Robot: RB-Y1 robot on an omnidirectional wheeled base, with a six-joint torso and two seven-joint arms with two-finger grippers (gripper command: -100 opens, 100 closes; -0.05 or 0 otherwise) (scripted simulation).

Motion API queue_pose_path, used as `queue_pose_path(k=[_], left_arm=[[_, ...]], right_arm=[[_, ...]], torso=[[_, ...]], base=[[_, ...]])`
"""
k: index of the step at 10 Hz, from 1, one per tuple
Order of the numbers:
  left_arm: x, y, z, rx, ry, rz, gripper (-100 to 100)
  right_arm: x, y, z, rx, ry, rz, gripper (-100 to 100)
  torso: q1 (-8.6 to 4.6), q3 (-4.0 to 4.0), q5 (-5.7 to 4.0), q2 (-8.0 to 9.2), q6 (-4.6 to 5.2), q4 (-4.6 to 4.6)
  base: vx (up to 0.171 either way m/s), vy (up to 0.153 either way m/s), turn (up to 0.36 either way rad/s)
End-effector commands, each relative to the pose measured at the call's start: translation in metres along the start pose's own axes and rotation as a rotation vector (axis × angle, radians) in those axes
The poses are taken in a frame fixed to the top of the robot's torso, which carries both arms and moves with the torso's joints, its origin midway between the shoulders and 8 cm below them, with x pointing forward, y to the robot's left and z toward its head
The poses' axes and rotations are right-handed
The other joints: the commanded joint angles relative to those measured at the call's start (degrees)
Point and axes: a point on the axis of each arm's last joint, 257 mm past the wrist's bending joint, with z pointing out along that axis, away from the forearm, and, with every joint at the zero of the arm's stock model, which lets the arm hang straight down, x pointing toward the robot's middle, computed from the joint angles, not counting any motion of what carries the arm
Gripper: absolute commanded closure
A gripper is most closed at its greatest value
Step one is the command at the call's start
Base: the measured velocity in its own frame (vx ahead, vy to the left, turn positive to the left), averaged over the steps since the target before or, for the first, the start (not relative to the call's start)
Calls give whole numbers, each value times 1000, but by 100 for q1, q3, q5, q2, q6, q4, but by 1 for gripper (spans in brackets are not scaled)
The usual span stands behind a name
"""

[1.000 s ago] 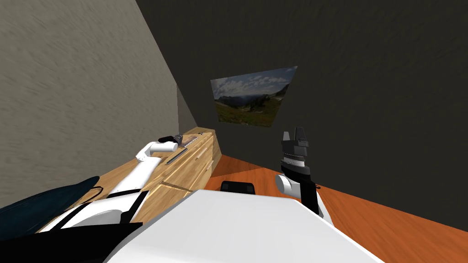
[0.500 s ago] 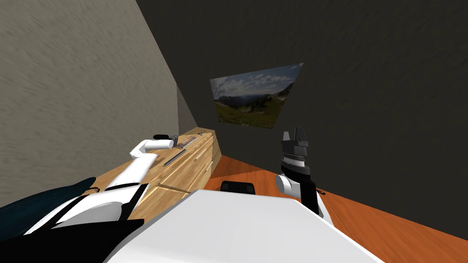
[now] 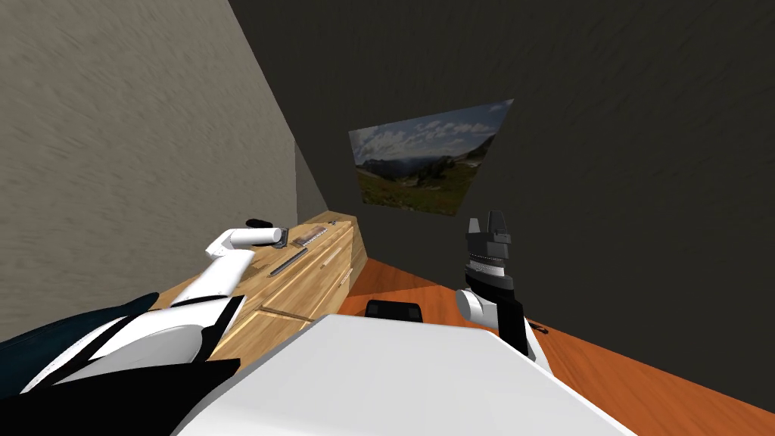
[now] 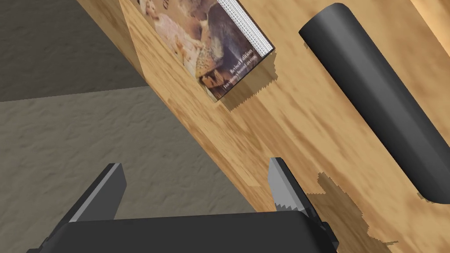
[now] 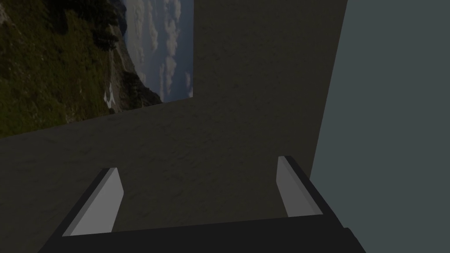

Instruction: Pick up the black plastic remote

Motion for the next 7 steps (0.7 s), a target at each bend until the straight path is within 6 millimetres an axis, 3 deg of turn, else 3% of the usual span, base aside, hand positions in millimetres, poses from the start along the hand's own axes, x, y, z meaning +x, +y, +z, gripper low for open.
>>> queue_pose_path(k=[1,7], left_arm=[[-2,9,5,-25,-4,-12,-100],[-21,40,8,-177,-8,-131,-100]], right_arm=[[0,0,0,0,0,0,0],[0,0,0,0,0,0,0]], torso=[[0,0,0,0,0,0],[5,1,1,1,0,0]], base=[[31,-17,-3],[50,-11,43]])
